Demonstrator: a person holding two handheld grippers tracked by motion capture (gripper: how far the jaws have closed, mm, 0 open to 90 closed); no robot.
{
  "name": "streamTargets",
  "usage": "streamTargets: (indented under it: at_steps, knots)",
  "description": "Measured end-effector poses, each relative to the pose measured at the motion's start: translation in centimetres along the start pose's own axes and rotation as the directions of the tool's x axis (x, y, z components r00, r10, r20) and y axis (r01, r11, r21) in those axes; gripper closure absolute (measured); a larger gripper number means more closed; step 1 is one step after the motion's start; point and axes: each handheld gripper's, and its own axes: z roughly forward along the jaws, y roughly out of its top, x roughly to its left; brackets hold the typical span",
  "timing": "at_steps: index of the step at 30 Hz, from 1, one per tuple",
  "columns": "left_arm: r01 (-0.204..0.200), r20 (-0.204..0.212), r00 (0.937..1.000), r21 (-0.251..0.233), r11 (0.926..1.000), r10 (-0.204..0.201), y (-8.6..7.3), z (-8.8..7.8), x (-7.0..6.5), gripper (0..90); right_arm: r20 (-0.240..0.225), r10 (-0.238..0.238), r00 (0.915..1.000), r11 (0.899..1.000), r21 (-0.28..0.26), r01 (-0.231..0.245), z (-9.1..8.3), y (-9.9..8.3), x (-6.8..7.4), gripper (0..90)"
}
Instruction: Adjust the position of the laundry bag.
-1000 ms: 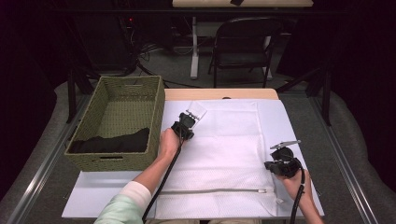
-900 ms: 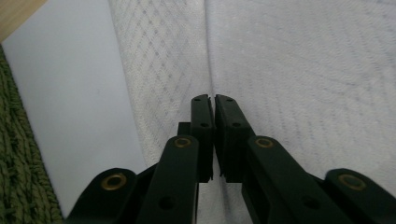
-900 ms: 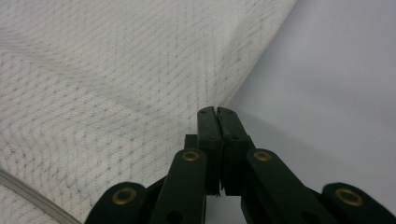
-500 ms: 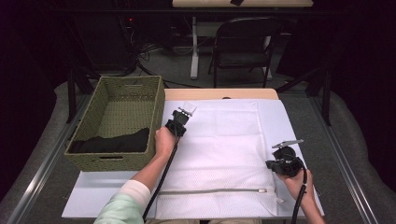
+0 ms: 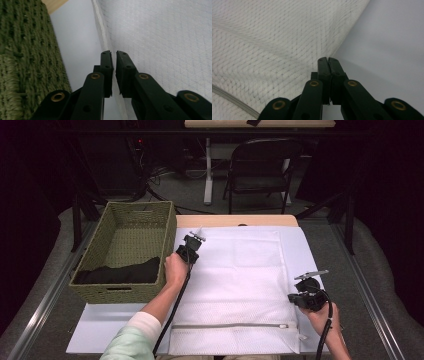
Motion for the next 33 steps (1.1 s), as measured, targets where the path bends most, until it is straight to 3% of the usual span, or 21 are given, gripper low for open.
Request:
streamTargets:
  at_steps: [6, 7, 10, 12, 14, 15, 16, 17, 18, 20, 21, 22, 23, 24, 25, 26, 28, 29, 30, 31, 33]
  knots:
    - [0.002, 0.023, 0.9997, -0.041, 0.9992, -0.001, 0.2, -1.4, -0.2, 62.0, -0.004, -0.001, 1.0, 1.0, 0.005, 0.001, 0.2, 0.0, 0.0, 89.0]
    - [0.013, 0.055, 0.9984, -0.047, 0.9988, -0.01, 0.2, -2.0, -0.3, 58.9, -0.007, -0.005, 1.0, 1.0, 0.012, 0.005, 0.3, 0.0, 0.1, 88.9]
    - [0.02, 0.093, 0.9956, -0.054, 0.9983, -0.015, 0.2, -2.6, -0.5, 50.6, -0.013, -0.003, 0.9999, 1.0, 0.005, 0.003, 0.4, 0.1, 0.1, 88.8]
    - [0.011, 0.125, 0.9921, -0.063, 0.9979, -0.003, 0.1, -3.4, -0.8, 41.0, -0.017, -0.003, 0.9998, 1.0, 0.002, 0.003, 0.4, 0.1, 0.2, 88.5]
    - [-0.012, 0.135, 0.9906, -0.074, 0.9972, 0.022, 0.0, -4.1, -1.1, 37.5, -0.015, -0.006, 0.9999, 1.0, 0.007, 0.006, 0.3, 0.1, 0.1, 88.1]
    - [-0.023, 0.163, 0.9859, -0.087, 0.9959, 0.038, -0.2, -4.8, -1.6, 35.0, -0.016, -0.004, 0.9999, 1.0, 0.006, 0.004, 0.3, 0.1, 0.1, 87.6]
    - [-0.023, 0.163, 0.9859, -0.087, 0.9959, 0.038, -0.2, -4.8, -1.6, 33.0, -0.016, -0.003, 0.9999, 1.0, 0.005, 0.003, 0.3, 0.1, 0.1, 87.3]
    - [-0.042, 0.189, 0.98, -0.107, 0.9934, 0.062, -0.6, -5.6, -2.1, 30.6, -0.018, -0.003, 0.9998, 1.0, -0.002, 0.003, 0.3, 0.0, 0.1, 86.0]
    - [-0.042, 0.189, 0.98, -0.107, 0.9934, 0.062, -0.6, -5.6, -2.1, 29.7, -0.019, -0.005, 0.9998, 1.0, -0.006, 0.005, 0.2, 0.0, 0.1, 85.5]
    - [-0.063, 0.216, 0.9724, -0.124, 0.9903, 0.089, -1.1, -6.4, -2.6, 26.1, -0.022, -0.002, 0.9998, 1.0, -0.008, 0.002, 0.2, 0.0, 0.1, 82.3]
    - [-0.089, 0.256, 0.9586, -0.142, 0.9859, 0.123, -1.8, -7.2, -3.1, 23.5, -0.02, -0.001, 0.9998, 1.0, -0.003, 0.001, 0.1, 0.0, 0.1, 80.7]
    - [-0.089, 0.256, 0.9586, -0.142, 0.9859, 0.123, -1.8, -7.2, -3.1, 23.3, -0.02, -0.001, 0.9998, 1.0, -0.003, 0.001, 0.1, 0.0, 0.1, 80.7]
    - [-0.123, 0.281, 0.945, -0.165, 0.9785, 0.166, -2.7, -8.0, -3.7, 22.2, -0.024, -0.005, 0.9997, 1.0, -0.008, 0.004, 0.0, -0.1, 0.0, 76.5]
    - [-0.123, 0.281, 0.945, -0.165, 0.9785, 0.166, -2.7, -8.0, -3.7, 21.4, -0.024, -0.005, 0.9997, 1.0, -0.008, 0.004, 0.0, -0.1, 0.0, 76.5]
    - [-0.131, 0.295, 0.9385, -0.178, 0.9752, 0.18, -3.2, -8.4, -4.0, 20.6, -0.037, -0.007, 0.9993, 1.0, -0.007, 0.006, -0.3, -0.1, 0.1, 70.7]
    - [-0.142, 0.328, 0.923, -0.194, 0.9707, 0.201, -3.9, -9.0, -4.3, 19.9, -0.038, -0.009, 0.9992, 1.0, -0.01, 0.008, -0.4, -0.1, 0.2, 67.4]
    - [-0.147, 0.331, 0.9205, -0.2, 0.9688, 0.208, -4.2, -9.2, -4.4, 18.4, -0.051, -0.012, 0.9986, 1.0, -0.015, 0.011, -0.5, -0.1, 0.2, 65.1]
    - [-0.16, 0.353, 0.907, -0.214, 0.9635, 0.23, -5.1, -9.8, -4.7, 18.0, -0.049, -0.017, 0.9987, 1.0, -0.021, 0.016, -0.8, -0.1, 0.3, 56.2]
    - [-0.16, 0.353, 0.907, -0.214, 0.9635, 0.23, -5.1, -9.8, -4.7, 17.6, -0.054, -0.014, 0.9984, 1.0, -0.021, 0.013, -0.9, -0.1, 0.4, 52.3]
    - [-0.168, 0.361, 0.9006, -0.226, 0.9595, 0.243, -5.8, -10.2, -4.8, 17.4, -0.057, -0.008, 0.9984, 1.0, -0.023, 0.006, -1.0, -0.1, 0.5, 49.4]
    - [-0.168, 0.38, 0.8916, -0.229, 0.9588, 0.247, -6.7, -10.6, -4.8, 16.8, -0.058, -0.013, 0.9982, 1.0, -0.028, 0.011, -1.2, -0.2, 0.6, 41.6]
